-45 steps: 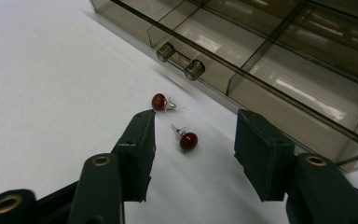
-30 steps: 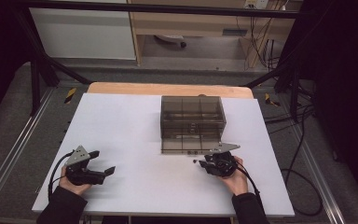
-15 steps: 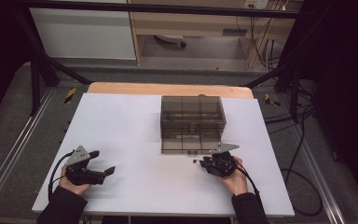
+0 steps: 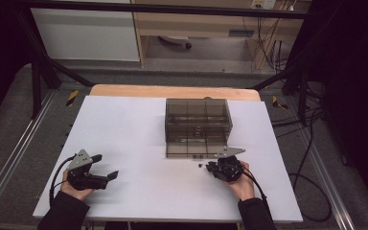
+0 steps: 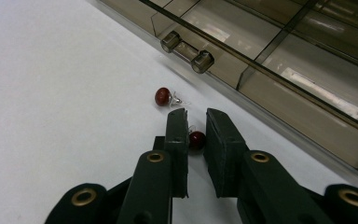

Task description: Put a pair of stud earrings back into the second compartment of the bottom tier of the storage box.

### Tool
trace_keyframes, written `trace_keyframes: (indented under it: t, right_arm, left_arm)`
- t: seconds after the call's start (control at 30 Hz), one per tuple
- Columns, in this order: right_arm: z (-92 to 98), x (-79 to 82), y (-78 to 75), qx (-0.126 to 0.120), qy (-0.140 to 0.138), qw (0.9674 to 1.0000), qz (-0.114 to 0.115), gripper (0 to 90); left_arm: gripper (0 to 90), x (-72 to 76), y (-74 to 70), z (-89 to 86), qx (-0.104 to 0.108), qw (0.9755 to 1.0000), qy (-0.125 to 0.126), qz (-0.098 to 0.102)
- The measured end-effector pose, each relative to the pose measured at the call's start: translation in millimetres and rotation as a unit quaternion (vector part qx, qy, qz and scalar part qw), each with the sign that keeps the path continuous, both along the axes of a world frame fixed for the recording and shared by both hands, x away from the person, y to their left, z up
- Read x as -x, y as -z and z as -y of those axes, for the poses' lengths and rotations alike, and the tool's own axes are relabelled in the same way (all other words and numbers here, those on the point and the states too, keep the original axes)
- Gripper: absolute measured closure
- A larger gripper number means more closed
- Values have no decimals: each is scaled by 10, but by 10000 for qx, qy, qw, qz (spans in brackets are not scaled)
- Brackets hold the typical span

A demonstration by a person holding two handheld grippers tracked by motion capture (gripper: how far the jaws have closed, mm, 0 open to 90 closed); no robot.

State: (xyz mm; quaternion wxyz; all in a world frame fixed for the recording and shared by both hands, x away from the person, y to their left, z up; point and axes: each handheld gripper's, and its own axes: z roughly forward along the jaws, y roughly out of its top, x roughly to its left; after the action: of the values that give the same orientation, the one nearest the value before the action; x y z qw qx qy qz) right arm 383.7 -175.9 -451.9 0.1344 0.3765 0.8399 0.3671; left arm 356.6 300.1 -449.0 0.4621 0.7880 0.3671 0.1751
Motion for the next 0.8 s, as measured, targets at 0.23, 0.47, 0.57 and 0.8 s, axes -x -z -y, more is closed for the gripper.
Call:
trace_keyframes:
  t: [0.23, 0.47, 0.57, 0.8]
  right_arm:
    - [-3, 9, -16, 34, -15, 10000, 35, 801]
    - [-6, 22, -47, 50, -28, 10000, 56, 802]
    - [-11, 28, -64, 50, -48, 9999, 86, 803]
    - [-25, 49, -105, 25, -68, 9999, 144, 803]
  left_arm:
    - [42, 2, -1, -1, -2, 10000, 1, 5]
    - [42, 2, -3, -1, 2, 10000, 0, 5]
    - [42, 2, -3, -2, 1, 10000, 0, 5]
    - [42, 2, -3, -3, 1, 10000, -2, 5]
